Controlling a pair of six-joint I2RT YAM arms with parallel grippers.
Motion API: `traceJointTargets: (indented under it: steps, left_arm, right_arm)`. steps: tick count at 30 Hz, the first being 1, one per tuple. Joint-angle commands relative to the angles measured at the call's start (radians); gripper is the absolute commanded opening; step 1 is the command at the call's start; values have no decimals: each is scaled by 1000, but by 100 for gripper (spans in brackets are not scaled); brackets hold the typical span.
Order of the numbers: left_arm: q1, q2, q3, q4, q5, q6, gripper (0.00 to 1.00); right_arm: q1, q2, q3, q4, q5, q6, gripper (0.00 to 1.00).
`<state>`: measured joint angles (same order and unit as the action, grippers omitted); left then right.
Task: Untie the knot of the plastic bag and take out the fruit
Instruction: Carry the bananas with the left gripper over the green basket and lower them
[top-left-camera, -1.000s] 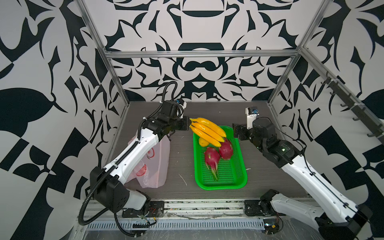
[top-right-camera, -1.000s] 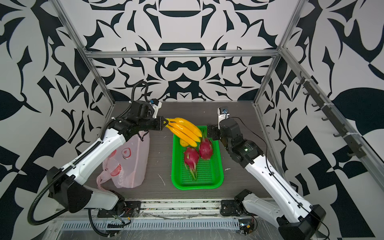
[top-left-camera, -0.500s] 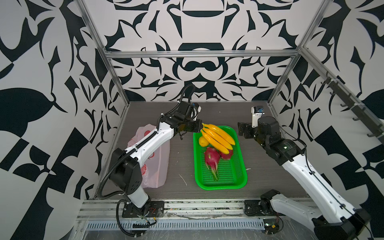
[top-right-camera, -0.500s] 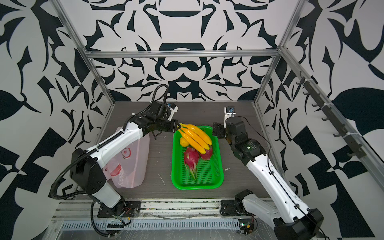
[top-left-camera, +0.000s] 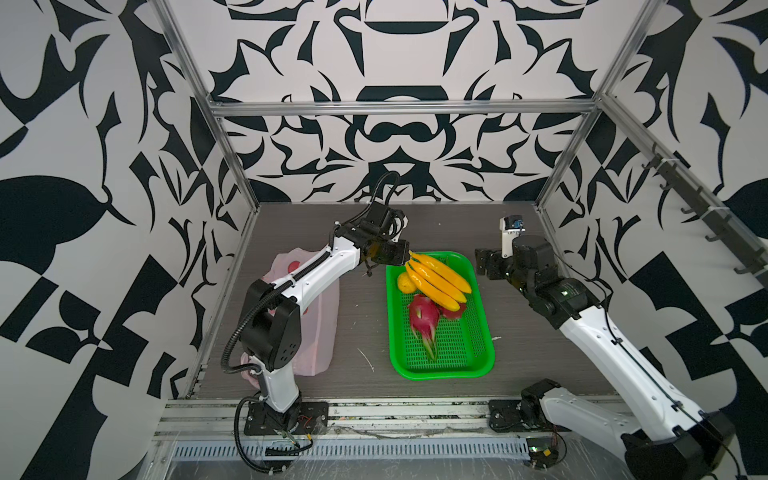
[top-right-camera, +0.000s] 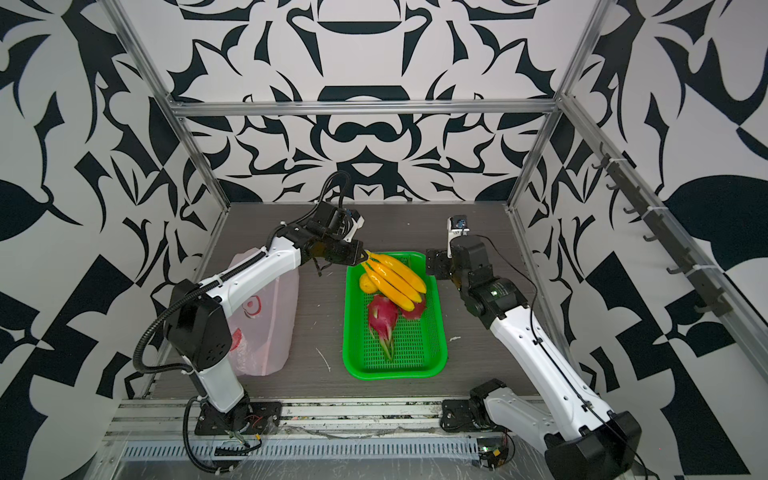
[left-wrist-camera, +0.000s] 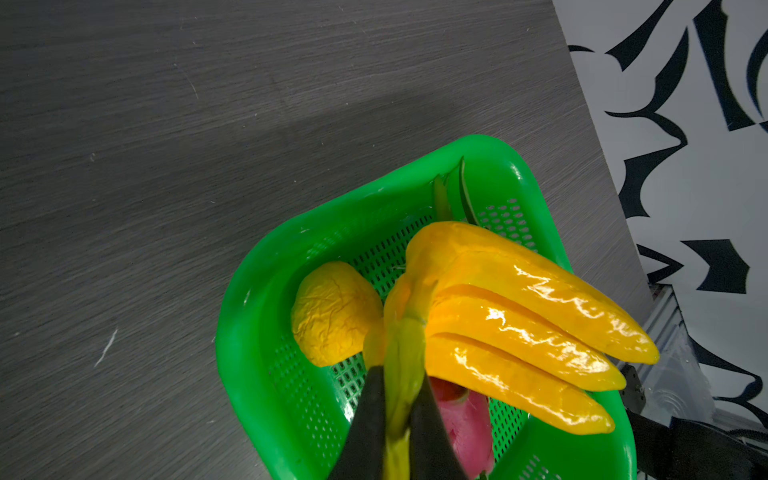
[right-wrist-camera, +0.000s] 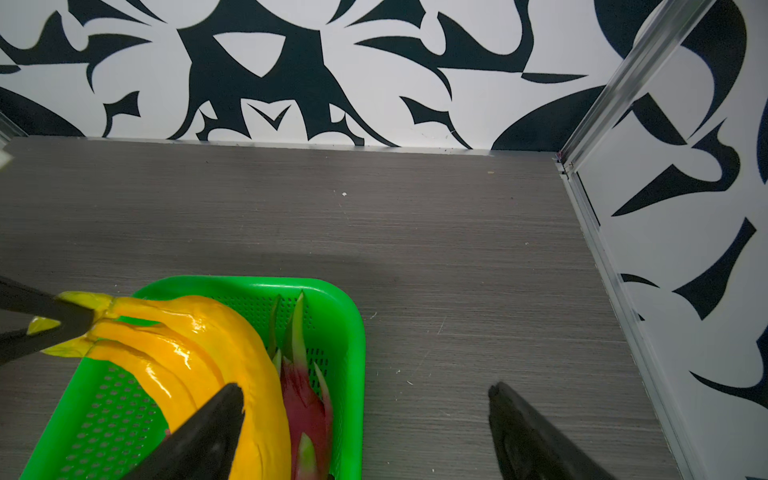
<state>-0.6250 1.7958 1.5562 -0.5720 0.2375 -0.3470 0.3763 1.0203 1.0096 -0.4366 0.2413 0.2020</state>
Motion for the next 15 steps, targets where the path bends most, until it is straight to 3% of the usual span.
traceJointTargets:
  steps: [1,4,10,15]
  left_arm:
    - [-4,29,32,-52,25,10,9]
    - [-2,47,40,-62,31,9,20]
    - [-5,50,53,-76,1,8,76]
    - [-4,13,111,-121,-95,32,100]
  right_arm:
    - [-8,-10,1,40,-1,-14,94]
    - [-11,-9,-1,39,-2,-15,94]
    - [-18,1,-11,44,-6,-15,94]
    - [-25,8,-9,52,-13,-13,94]
